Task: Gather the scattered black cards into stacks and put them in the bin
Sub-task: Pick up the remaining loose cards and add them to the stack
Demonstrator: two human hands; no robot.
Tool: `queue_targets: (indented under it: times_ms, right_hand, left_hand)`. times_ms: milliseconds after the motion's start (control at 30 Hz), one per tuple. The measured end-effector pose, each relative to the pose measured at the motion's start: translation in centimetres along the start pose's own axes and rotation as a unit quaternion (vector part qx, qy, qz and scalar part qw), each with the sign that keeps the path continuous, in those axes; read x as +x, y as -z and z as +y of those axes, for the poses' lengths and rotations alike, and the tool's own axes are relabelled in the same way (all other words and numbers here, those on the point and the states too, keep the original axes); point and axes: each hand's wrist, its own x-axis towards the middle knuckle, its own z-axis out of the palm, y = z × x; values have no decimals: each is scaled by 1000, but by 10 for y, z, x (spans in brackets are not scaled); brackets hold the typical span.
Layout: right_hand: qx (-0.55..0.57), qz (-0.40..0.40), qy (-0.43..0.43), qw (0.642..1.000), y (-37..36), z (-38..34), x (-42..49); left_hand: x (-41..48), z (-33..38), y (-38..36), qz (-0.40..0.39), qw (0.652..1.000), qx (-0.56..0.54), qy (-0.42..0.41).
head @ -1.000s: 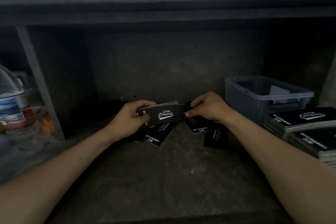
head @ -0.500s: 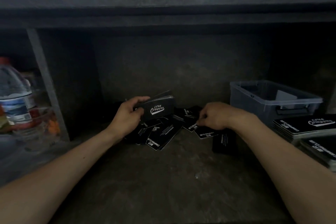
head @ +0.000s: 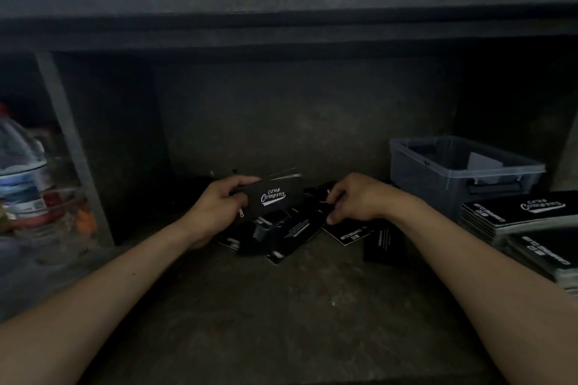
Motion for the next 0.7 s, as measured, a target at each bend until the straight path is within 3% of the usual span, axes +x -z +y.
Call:
queue_targets:
  times_ms: [100,267,467,700]
  right_hand:
    - [41,-21,-38,998,5,0,-4]
    - [64,-72,-81,992,10,-1,-11]
    - [259,-14,-135,956,27,4,-13]
    - [183,2,-102,978,29,5,-16]
  left_hand:
    - [1,1,0,2,999,-36,16]
    - [3,-2,3,27,999,11,-25]
    - [0,-4,4,-28,998,39,-31]
    - [-7,3,1,-66,995,40,-60]
